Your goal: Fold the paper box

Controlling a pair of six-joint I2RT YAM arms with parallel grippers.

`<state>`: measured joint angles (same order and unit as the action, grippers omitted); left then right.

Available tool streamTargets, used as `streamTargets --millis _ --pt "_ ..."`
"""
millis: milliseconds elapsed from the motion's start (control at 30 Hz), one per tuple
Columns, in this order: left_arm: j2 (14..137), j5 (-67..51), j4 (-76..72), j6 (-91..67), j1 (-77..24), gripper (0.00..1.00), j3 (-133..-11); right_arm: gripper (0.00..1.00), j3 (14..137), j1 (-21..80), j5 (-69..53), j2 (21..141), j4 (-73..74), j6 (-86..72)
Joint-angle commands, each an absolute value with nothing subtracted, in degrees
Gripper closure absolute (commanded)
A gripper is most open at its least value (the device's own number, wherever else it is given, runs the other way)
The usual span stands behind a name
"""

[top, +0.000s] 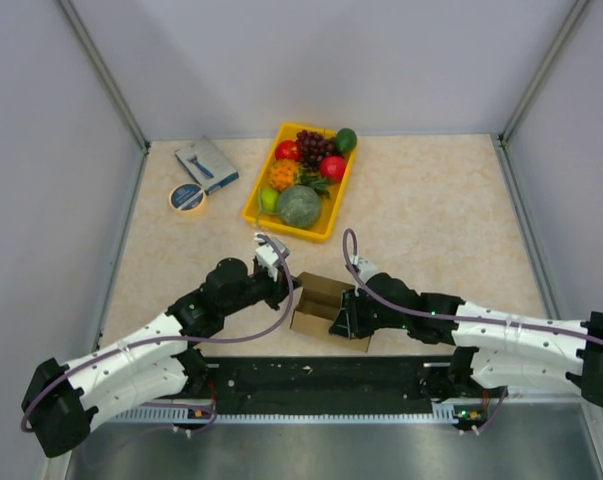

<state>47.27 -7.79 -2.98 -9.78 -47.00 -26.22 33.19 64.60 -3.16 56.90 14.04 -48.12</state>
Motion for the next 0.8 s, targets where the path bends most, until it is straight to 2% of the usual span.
streamTargets --millis 0,200,367,633,767 --pt "46.58 -7.21 -6.06 -11.16 -47.29 1.0 -25.05 0.79 32.78 64.6 -0.88 58.18 8.78 -46.17" --pt "47.72 -7.03 -7.73 -11.42 -47.29 1.0 -23.91 0.76 39.46 64.25 -0.26 59.75 17.48 -41.31" --pt "48.95 -5.72 -6.6 -13.44 -47.29 1.0 -24.6 0.77 38.24 62.49 1.13 63.02 18.28 -43.59" --pt "50.18 -2.64 -5.61 -25.92 -48.07 1.0 -25.93 0.78 37.62 61.0 2.55 63.37 18.11 -47.11" --pt "51.06 7.61 -7.38 -29.44 -51.32 1.0 -25.05 0.78 37.71 61.08 2.55 63.98 17.75 -48.16"
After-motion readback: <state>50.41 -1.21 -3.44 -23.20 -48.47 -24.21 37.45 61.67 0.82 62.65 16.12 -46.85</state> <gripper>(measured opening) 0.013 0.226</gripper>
